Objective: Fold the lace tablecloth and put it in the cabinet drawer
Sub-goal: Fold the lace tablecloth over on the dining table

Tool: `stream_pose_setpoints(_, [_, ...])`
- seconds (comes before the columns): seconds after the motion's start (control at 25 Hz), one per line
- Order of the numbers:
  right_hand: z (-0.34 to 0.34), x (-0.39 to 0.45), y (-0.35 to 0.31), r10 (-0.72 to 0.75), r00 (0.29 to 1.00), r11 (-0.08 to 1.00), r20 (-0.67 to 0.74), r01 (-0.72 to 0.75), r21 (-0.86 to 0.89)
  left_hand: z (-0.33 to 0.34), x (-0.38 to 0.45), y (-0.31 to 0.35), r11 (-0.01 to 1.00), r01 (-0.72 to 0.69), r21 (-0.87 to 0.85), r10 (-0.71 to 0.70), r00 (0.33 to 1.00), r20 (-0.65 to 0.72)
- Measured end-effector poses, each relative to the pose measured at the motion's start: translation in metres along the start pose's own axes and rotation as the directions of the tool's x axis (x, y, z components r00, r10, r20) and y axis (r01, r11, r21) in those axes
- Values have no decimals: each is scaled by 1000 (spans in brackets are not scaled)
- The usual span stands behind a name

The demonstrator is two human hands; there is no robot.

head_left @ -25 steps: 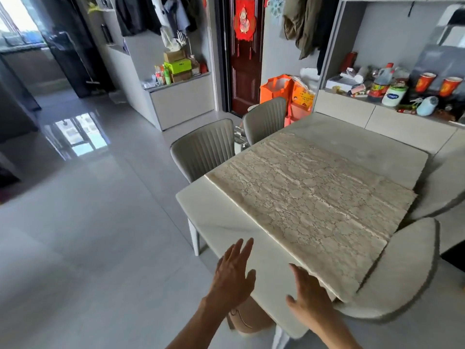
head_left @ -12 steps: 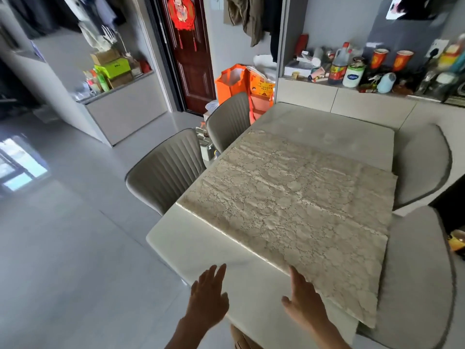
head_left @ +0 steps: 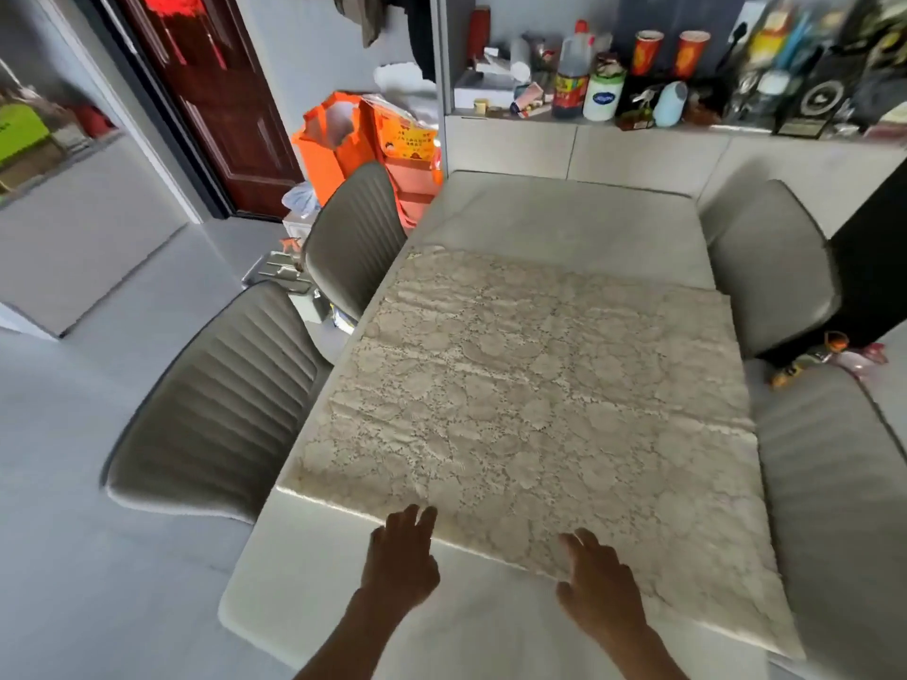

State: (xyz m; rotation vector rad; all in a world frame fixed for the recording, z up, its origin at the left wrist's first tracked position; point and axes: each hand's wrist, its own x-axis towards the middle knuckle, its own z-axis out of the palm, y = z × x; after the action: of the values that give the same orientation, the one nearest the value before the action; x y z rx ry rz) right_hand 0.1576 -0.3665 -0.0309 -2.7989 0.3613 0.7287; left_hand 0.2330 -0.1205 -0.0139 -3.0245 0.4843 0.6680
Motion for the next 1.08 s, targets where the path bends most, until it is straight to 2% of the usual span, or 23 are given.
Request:
stream_pose_setpoints(0.12, [13, 10, -12, 90, 992, 991, -84, -97, -91, 20, 45, -22, 976, -140, 166, 124, 987, 105])
stream_pose_setpoints(0.28, [40, 12, -23, 135, 965, 968, -223, -177, -180, 38, 64, -47, 925, -261, 278, 259, 965, 41])
stream_pose_setpoints(0.4, [54, 17, -22, 130, 945, 951, -299, -204, -233, 51, 79, -57, 916, -312, 252, 333, 942, -42])
stream_pose_setpoints(0.52, [57, 22, -20, 111, 927, 932, -358, -223, -287, 57, 88, -65, 889, -397, 228, 436, 886, -159])
stream_pose_setpoints(0.6, [59, 22, -22, 85, 927, 925, -365, -210, -317, 56, 88, -70, 874, -446, 196, 477, 864, -161])
stream_pose_setpoints(0.72, [65, 10, -30, 86, 932, 944, -353, -190, -270, 52, 73, -76, 881, -435, 187, 459, 881, -113])
stream_pose_setpoints(0.88, [96, -43, -40, 79, 952, 968, -295, -145, -207, 68, 15, -89, 906, -389, 167, 387, 921, 46])
stream_pose_setpoints(1.0, [126, -109, -40, 104, 976, 970, -190, -142, -197, 79, -50, -96, 928, -355, 115, 348, 934, 78])
stream_pose_setpoints(1.08, [138, -141, -30, 143, 975, 963, -169, -176, -203, 80, -79, -99, 945, -317, 85, 312, 948, 61])
